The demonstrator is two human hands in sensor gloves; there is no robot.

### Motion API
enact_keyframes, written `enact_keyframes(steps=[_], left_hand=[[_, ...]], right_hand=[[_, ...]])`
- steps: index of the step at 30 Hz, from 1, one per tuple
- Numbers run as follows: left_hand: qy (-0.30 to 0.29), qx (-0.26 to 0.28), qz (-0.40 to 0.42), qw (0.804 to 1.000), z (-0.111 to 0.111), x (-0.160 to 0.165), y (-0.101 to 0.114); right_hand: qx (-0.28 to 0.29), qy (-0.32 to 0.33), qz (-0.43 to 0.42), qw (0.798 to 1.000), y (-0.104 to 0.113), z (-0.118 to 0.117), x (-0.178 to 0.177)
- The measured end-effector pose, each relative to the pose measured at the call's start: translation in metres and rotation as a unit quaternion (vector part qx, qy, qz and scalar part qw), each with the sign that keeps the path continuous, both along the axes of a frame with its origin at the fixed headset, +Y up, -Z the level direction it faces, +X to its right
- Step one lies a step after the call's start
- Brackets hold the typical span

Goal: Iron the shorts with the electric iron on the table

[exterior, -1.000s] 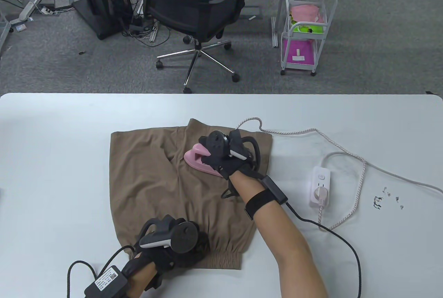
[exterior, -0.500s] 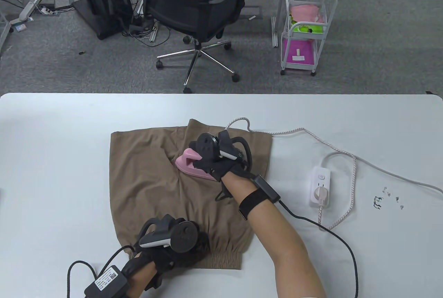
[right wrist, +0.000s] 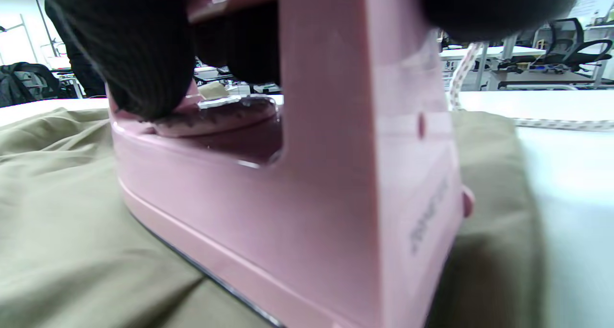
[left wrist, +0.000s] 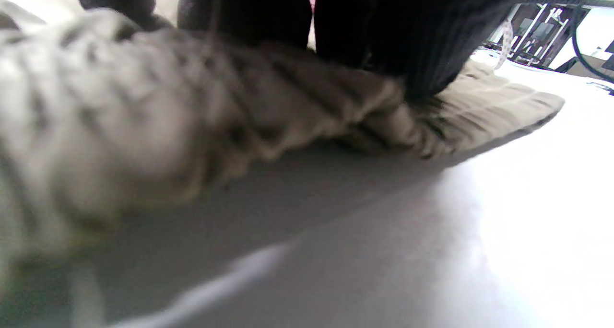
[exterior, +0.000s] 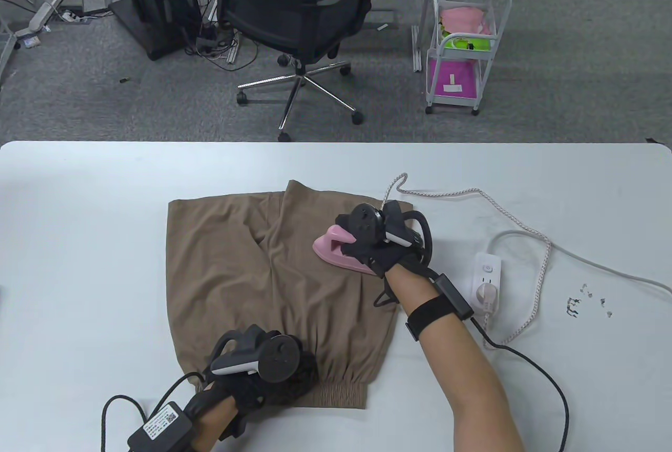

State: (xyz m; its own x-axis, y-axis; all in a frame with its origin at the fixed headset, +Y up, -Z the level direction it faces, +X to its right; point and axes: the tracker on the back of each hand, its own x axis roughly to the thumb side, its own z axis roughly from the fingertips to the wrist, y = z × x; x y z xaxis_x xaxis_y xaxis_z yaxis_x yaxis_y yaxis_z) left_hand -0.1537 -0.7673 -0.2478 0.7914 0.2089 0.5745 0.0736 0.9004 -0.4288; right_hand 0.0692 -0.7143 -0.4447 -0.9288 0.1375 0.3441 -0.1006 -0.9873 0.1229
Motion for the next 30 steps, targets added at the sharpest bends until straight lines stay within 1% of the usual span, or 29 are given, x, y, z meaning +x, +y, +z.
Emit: enact_keyframes(steps=[5, 11, 13, 18, 24, 30], left_hand=[[-0.002, 0.003, -0.003, 1.000, 0.000, 0.000, 0.000], [-0.001, 0.001, -0.001, 1.000, 0.000, 0.000, 0.000], [-0.002, 0.002, -0.001, 1.000, 0.000, 0.000, 0.000], [-0.001, 0.001, 0.000, 1.000, 0.000, 0.000, 0.000], [-0.001, 0.000, 0.000, 1.000, 0.000, 0.001, 0.000], [-0.001, 0.000, 0.001, 1.000, 0.000, 0.000, 0.000]], right_hand=[[-0.009, -0.028, -0.021, 0.999, -0.002, 0.000, 0.014], [-0.002, -0.033, -0.046, 0.998, -0.004, -0.001, 0.002], [-0.002, -0.029, -0.056, 0.998, -0.004, -0.002, -0.005], [-0.004, -0.006, -0.069, 0.998, -0.004, -0.004, -0.036], [-0.001, 0.039, -0.073, 0.997, 0.000, -0.001, -0.077], [-0.006, 0.065, -0.073, 0.995, -0.003, 0.003, -0.105]])
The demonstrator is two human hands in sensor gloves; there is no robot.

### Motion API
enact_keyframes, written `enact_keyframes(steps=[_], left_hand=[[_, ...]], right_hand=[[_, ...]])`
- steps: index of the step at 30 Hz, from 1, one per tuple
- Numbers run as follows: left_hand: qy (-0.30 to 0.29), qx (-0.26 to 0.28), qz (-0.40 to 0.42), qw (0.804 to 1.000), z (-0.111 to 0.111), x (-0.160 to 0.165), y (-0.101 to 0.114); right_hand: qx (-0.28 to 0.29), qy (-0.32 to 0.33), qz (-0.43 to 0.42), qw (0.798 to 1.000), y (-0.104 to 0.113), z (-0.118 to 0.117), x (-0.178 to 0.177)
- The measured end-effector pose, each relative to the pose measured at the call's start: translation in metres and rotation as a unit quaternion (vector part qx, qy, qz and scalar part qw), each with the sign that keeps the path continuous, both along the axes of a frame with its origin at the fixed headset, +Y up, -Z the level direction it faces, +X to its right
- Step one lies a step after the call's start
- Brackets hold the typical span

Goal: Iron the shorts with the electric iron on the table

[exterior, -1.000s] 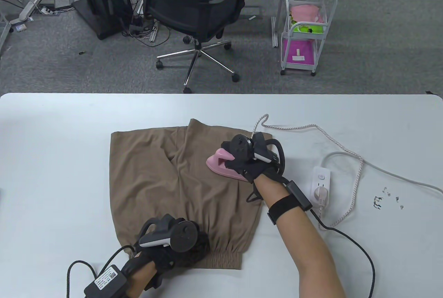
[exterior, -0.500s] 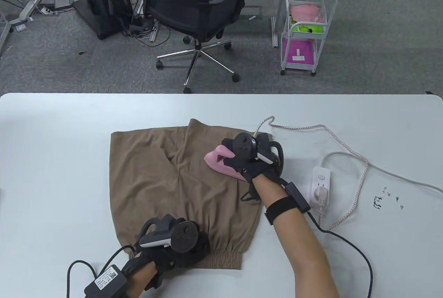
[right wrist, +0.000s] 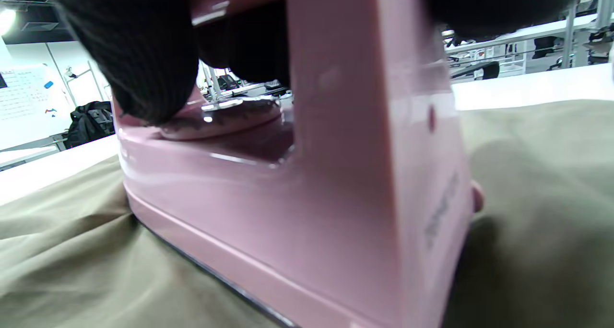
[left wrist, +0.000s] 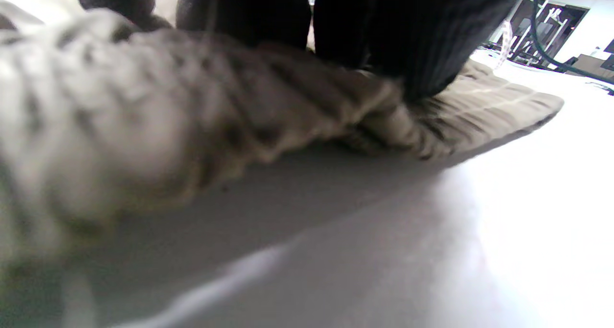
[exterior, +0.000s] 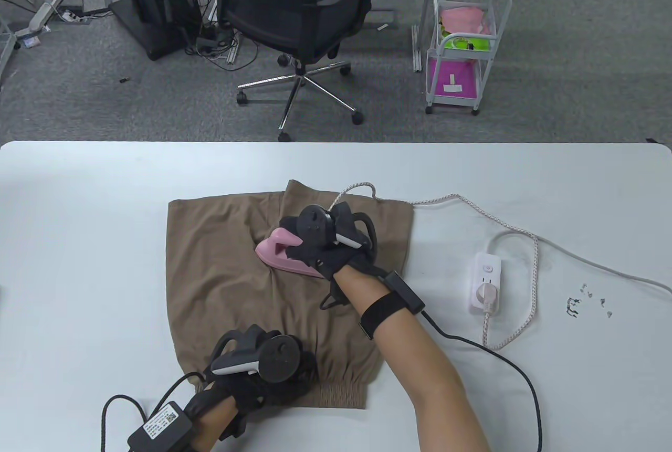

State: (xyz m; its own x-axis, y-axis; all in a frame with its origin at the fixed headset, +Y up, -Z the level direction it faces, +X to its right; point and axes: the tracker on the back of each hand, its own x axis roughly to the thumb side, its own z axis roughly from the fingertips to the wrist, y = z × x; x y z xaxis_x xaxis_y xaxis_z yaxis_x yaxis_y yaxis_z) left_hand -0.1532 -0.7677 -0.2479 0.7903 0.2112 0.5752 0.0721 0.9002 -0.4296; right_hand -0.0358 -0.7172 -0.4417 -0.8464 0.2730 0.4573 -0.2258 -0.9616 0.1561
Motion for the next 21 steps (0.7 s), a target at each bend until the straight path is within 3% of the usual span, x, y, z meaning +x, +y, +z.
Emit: enact_keyframes(steps=[7, 21], left_hand=[[0.001, -0.001, -0.001, 1.000, 0.000, 0.000, 0.000], [0.001, -0.002, 0.001, 1.000, 0.000, 0.000, 0.000]], right_hand=[[0.000, 0.015, 0.026, 1.000, -0.002, 0.002, -0.004], [0.006, -0.014, 0.037, 0.999, -0.002, 0.008, 0.058]])
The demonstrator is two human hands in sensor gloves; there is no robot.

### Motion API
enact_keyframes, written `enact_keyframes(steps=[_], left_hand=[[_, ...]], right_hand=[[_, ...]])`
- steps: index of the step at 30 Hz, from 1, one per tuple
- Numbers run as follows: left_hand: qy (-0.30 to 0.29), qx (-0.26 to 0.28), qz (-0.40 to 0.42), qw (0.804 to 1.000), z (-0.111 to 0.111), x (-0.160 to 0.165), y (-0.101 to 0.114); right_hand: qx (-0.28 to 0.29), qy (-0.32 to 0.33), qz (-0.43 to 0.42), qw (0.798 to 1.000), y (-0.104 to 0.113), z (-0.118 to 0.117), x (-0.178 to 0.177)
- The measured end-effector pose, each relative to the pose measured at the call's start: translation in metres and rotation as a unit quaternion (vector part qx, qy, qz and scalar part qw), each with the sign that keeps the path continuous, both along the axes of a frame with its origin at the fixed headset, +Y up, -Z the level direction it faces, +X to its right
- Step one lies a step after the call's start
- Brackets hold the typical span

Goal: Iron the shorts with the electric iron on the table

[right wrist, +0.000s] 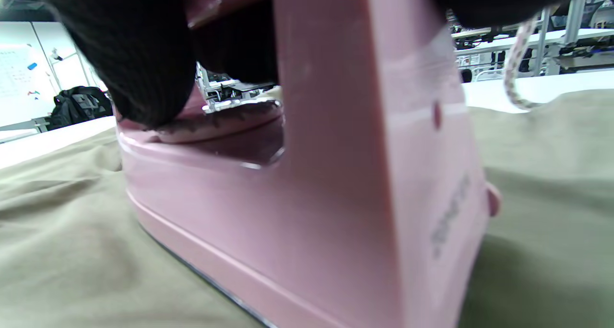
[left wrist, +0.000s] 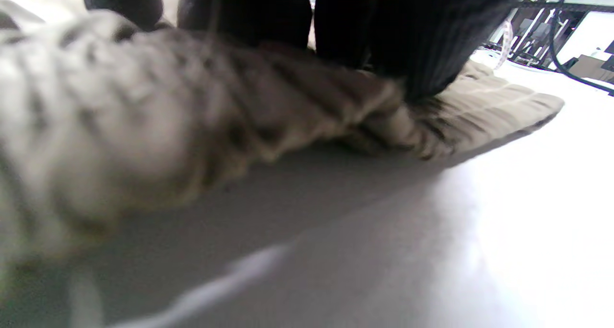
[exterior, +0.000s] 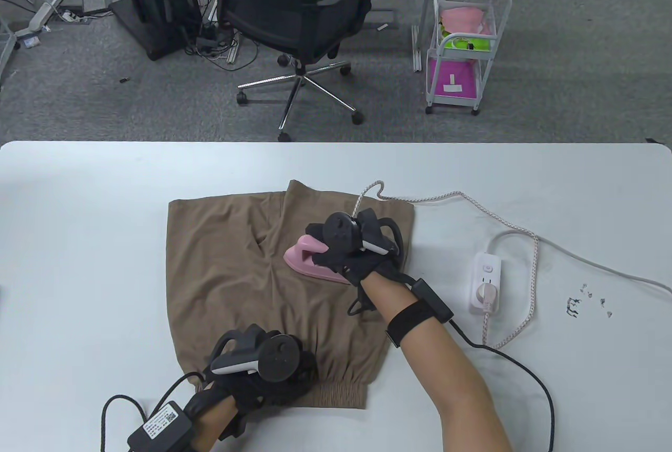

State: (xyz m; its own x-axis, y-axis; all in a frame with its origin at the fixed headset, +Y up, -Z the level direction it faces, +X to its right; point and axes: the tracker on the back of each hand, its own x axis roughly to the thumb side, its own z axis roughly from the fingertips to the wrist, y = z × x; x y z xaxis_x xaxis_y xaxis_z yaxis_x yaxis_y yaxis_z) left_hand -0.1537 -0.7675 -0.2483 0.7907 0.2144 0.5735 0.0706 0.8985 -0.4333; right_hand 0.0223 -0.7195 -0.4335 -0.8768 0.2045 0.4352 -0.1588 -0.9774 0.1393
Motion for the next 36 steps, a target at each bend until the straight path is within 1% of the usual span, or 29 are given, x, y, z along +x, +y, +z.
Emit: enact_keyframes(steps=[7, 10, 13, 24, 29, 36], left_hand=[[0.000, 0.000, 0.000, 1.000, 0.000, 0.000, 0.000], [0.000, -0.001, 0.000, 1.000, 0.000, 0.000, 0.000], [0.000, -0.001, 0.000, 1.000, 0.000, 0.000, 0.000], [-0.003, 0.001, 0.000, 1.000, 0.000, 0.000, 0.000], [-0.003, 0.001, 0.000, 1.000, 0.000, 0.000, 0.000], [-0.002, 0.000, 0.000, 1.000, 0.000, 0.000, 0.000]], right_hand=[[-0.002, -0.031, 0.006, 0.999, 0.001, -0.001, 0.037], [-0.008, -0.039, -0.003, 0.999, 0.000, -0.001, 0.042], [-0.004, -0.039, 0.000, 0.999, 0.000, -0.002, 0.038], [-0.004, -0.008, -0.019, 1.000, 0.003, -0.003, -0.010], [-0.008, 0.014, -0.035, 0.999, 0.003, 0.001, -0.039], [-0.007, 0.046, -0.029, 0.999, 0.002, 0.007, -0.073]])
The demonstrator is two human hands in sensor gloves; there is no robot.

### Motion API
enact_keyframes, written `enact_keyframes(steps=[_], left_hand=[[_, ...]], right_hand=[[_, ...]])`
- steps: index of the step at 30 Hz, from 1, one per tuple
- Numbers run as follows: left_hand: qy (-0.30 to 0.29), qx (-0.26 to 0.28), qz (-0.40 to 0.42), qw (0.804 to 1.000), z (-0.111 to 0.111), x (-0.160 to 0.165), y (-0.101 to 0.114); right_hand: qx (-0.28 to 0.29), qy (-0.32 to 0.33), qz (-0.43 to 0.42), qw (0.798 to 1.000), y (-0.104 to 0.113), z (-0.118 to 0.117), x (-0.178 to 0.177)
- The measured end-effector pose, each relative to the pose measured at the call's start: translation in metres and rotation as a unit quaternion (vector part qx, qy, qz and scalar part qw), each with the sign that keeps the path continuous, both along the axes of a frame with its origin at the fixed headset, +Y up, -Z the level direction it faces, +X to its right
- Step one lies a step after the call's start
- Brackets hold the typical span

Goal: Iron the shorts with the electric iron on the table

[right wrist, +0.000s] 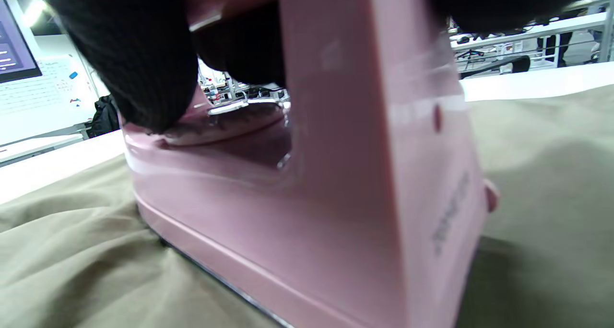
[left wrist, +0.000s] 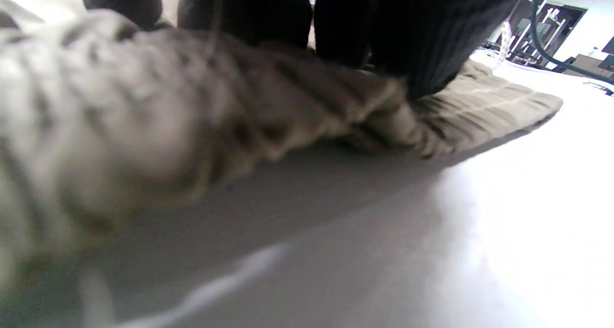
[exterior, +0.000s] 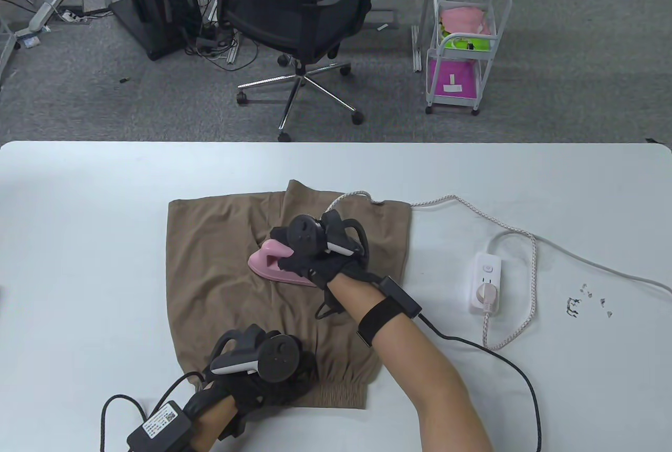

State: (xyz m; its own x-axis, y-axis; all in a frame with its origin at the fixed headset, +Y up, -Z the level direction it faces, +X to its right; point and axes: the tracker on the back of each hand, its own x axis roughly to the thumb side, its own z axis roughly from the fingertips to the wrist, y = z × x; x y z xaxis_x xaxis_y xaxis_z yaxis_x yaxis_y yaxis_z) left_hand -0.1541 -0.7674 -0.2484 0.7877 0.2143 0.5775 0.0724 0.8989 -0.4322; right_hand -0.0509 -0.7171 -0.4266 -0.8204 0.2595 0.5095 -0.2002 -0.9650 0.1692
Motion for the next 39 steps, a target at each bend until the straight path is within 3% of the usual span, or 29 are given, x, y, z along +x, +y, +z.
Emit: enact_keyframes(steps=[9, 31, 39], left_hand=[[0.000, 0.000, 0.000, 1.000, 0.000, 0.000, 0.000], [0.000, 0.002, -0.002, 1.000, 0.001, 0.000, 0.000], [0.000, 0.002, -0.003, 1.000, 0.001, 0.001, 0.000]], right_hand=[[0.002, -0.004, 0.017, 1.000, -0.002, 0.001, 0.004], [-0.001, -0.061, 0.046, 0.997, 0.000, 0.013, 0.097], [-0.002, -0.062, 0.026, 0.998, -0.002, 0.011, 0.091]])
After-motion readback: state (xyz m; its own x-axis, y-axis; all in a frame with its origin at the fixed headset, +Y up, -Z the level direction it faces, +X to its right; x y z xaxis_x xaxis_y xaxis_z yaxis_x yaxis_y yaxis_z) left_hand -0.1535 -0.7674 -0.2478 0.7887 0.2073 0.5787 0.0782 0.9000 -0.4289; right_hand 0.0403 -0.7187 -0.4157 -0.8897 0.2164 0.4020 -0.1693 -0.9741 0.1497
